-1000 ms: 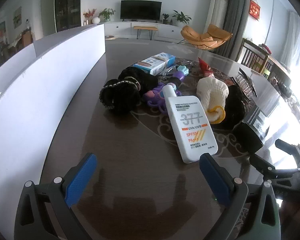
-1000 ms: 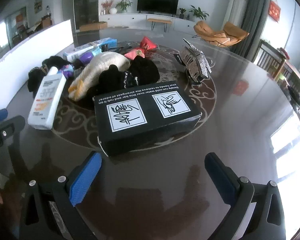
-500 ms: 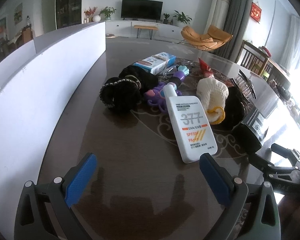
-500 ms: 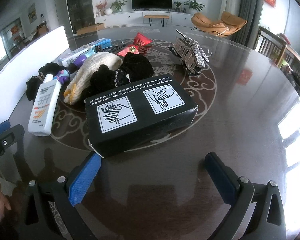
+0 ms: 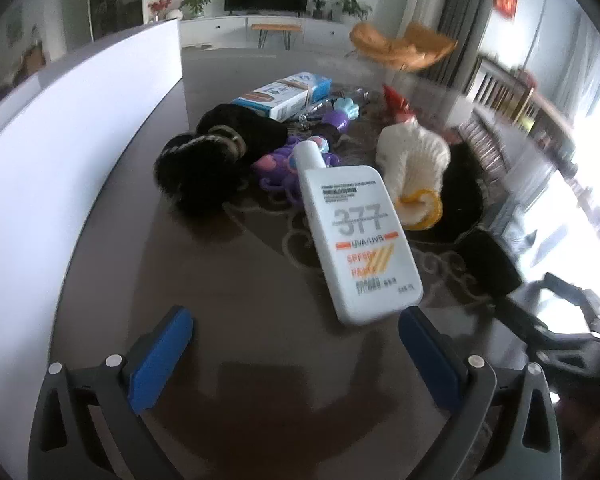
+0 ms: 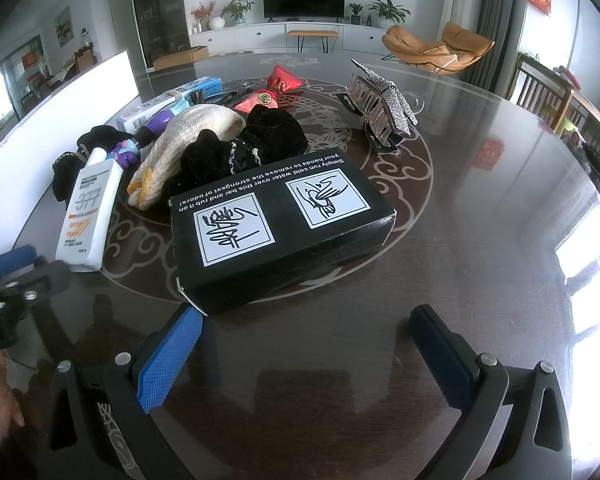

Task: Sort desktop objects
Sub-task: 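Move the left gripper toward the white sunscreen bottle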

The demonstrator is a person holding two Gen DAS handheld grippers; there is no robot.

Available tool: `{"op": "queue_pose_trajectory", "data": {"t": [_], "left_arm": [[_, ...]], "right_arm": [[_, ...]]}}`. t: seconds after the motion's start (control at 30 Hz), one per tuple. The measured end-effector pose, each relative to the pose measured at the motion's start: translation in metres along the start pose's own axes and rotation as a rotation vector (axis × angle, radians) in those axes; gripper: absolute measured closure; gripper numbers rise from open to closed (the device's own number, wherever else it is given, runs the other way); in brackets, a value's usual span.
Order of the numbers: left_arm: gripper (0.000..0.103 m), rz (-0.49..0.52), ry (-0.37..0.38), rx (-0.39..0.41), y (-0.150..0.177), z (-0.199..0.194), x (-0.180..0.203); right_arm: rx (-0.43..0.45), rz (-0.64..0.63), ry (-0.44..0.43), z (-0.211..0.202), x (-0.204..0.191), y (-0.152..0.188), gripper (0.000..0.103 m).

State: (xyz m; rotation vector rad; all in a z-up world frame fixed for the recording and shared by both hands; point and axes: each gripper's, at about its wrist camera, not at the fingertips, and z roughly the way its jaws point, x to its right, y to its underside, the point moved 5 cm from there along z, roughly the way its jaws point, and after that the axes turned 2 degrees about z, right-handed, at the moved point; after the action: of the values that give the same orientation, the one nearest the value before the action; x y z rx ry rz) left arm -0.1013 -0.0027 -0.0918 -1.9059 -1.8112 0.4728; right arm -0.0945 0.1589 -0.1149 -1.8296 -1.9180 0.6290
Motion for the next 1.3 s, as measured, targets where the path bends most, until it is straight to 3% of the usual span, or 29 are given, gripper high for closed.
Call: {"op": "queue_pose_trajectory", "data": {"t": [0.13, 0.37, 0.57, 0.67, 0.9, 1.03, 1.2, 1.3], "left_arm": [[0.0, 0.041, -0.085, -0.041, -0.019, 0.02, 0.018], [0.0, 0.02, -0.093, -0.055, -0.037, 0.031, 0.031], [0.0, -0.023, -0.034, -0.092, -0.05, 0.036, 0.035], [0.0, -0.019, -0.115, -0.108, -0.06, 0.046, 0.036], [0.0, 0.04, -0.084, 0.003, -0.055, 0.041, 0.039], [0.0, 0.088, -0.054, -0.005, -0.054, 0.046, 0.038], [0.051, 0.097, -0.047, 0.059, -0.049, 0.027, 0.015], [0.053, 0.129, -0.028, 0.067, -0.038, 0.019, 0.005]], "right_arm": [[0.0, 0.0, 0.0, 0.0, 0.0, 0.0, 0.0], [0.0, 0.0, 0.0, 0.0, 0.0, 0.0, 0.0], [0.0, 0.0, 0.0, 0.0, 0.0, 0.0, 0.0], [0.0, 0.0, 0.0, 0.0, 0.0, 0.0, 0.0], [0.0, 0.0, 0.0, 0.0, 0.0, 0.0, 0.0], [0.0, 0.0, 0.0, 0.0, 0.0, 0.0, 0.0], [0.0, 0.0, 0.0, 0.0, 0.0, 0.0, 0.0], [0.0, 0.0, 0.0, 0.0, 0.0, 0.0, 0.0]]}}
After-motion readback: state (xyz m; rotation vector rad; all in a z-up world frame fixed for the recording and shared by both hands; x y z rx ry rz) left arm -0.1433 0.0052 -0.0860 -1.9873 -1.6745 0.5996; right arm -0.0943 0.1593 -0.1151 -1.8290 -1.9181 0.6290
